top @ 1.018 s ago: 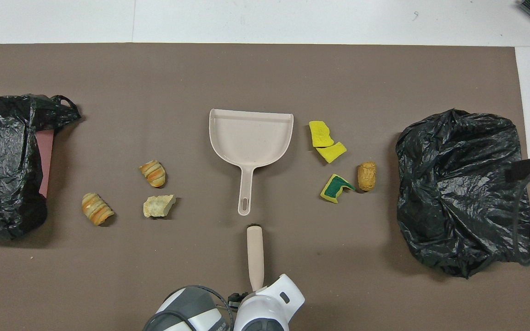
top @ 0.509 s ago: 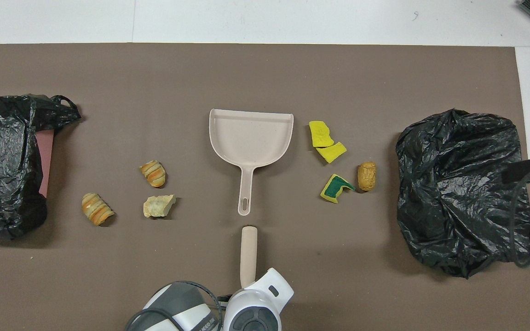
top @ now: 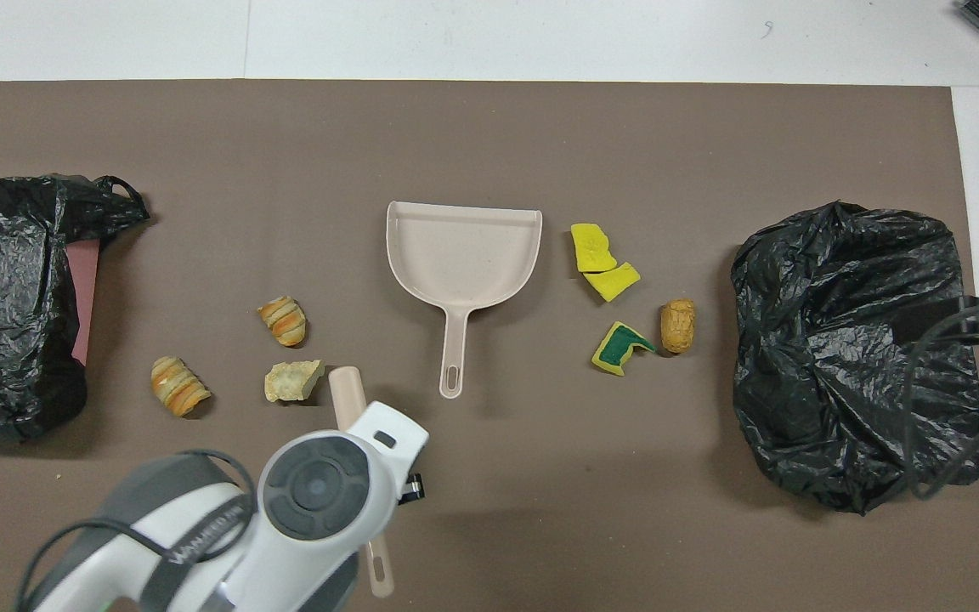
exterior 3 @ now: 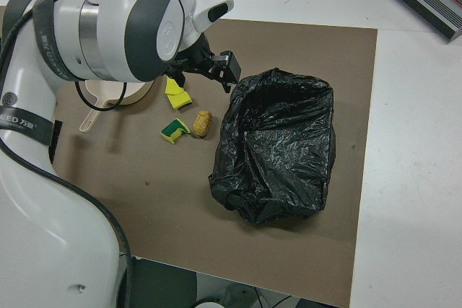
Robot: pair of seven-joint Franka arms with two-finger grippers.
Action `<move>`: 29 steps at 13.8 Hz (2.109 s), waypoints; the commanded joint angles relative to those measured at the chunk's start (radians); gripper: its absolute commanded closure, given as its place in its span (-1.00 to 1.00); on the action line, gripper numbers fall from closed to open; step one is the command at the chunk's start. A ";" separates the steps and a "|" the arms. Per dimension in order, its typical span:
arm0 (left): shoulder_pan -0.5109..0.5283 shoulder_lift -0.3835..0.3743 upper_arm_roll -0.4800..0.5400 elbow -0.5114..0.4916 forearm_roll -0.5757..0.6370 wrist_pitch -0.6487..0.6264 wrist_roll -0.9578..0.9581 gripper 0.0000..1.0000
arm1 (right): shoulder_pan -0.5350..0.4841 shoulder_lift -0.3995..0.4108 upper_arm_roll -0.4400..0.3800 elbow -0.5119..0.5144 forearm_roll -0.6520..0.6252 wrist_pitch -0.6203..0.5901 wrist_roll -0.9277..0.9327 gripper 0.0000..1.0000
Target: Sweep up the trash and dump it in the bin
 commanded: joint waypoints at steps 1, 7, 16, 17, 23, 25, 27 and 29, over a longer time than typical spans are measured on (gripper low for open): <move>0.131 0.004 -0.015 0.068 0.031 -0.047 -0.003 1.00 | 0.020 0.028 0.007 -0.036 0.014 0.101 -0.008 -1.00; 0.402 0.024 -0.015 0.066 0.096 -0.044 0.087 1.00 | 0.002 0.159 0.255 -0.071 0.013 0.260 0.317 -1.00; 0.703 -0.049 -0.015 -0.147 0.103 0.057 0.519 1.00 | 0.016 0.507 0.643 -0.080 -0.186 0.587 0.874 -1.00; 0.700 -0.046 -0.016 -0.163 0.103 0.091 0.549 1.00 | 0.031 0.551 0.669 -0.079 -0.247 0.623 0.934 -1.00; 0.567 -0.025 -0.021 -0.189 0.085 0.117 0.704 1.00 | 0.039 0.662 0.728 -0.083 -0.424 0.669 1.003 -1.00; 0.517 0.000 -0.021 -0.188 0.033 0.128 0.721 1.00 | 0.041 0.660 0.734 -0.079 -0.426 0.649 1.003 -0.71; 0.464 0.006 -0.021 -0.188 -0.040 0.168 0.740 1.00 | 0.041 0.662 0.734 -0.068 -0.443 0.646 1.000 -0.05; 0.430 0.011 -0.019 -0.177 -0.057 0.171 0.740 1.00 | 0.041 0.662 0.734 -0.065 -0.449 0.647 1.003 0.68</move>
